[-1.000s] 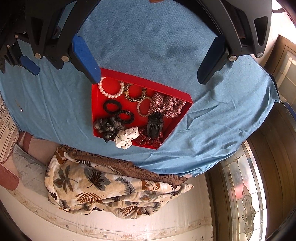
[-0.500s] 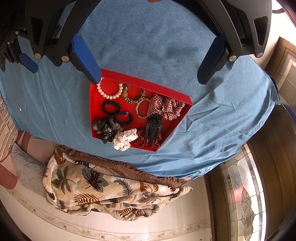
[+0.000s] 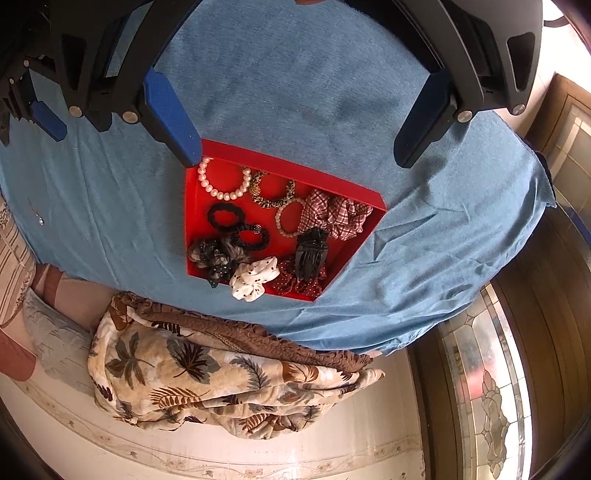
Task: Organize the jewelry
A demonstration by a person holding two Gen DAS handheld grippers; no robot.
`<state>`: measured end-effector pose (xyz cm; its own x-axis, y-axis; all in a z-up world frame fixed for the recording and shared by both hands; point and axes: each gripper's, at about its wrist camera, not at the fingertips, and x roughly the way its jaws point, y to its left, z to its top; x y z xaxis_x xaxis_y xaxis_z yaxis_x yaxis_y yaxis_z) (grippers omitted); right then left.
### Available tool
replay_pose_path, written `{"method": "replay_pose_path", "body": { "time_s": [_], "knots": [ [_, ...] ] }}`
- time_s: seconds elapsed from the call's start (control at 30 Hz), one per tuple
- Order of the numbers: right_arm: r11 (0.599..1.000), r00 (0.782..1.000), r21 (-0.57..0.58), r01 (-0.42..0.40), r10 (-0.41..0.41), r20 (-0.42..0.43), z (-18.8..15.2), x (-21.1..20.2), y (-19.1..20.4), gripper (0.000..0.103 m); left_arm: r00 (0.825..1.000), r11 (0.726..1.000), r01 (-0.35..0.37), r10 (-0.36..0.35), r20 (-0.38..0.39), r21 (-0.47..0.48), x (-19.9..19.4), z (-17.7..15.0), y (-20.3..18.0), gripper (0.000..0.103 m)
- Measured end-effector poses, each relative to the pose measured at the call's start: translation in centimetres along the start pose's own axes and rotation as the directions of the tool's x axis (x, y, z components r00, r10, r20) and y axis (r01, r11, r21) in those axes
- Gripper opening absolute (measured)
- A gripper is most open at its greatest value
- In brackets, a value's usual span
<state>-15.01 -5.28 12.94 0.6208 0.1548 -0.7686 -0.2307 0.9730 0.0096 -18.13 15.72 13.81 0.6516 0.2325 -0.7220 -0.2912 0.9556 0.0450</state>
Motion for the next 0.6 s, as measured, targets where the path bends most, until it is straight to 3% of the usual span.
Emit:
{"method": "replay_pose_path", "body": {
  "time_s": [0.17, 0.27, 0.6],
  "knots": [
    [1.0, 1.0, 0.013, 0.001, -0.001, 0.014, -0.1, -0.6, -0.52, 0.078, 1.0, 1.0, -0.008, 0.008, 0.006, 0.014, -0.77, -0.09, -0.63, 0.103],
    [1.0, 1.0, 0.025, -0.001, 0.0, 0.024, -0.24, -0.71, -0.7, 0.083, 0.999, 0.999, -0.028, 0.027, 0.016, 0.021, -0.97, -0.18, -0.6, 0.103],
    [1.0, 1.0, -0.006, -0.005, 0.005, -0.004, -0.46, 0.15, 0.26, 0.083, 1.0, 0.999, -0.027, 0.027, -0.012, 0.018, -0.09, -0.22, -0.29, 0.103]
  ]
}}
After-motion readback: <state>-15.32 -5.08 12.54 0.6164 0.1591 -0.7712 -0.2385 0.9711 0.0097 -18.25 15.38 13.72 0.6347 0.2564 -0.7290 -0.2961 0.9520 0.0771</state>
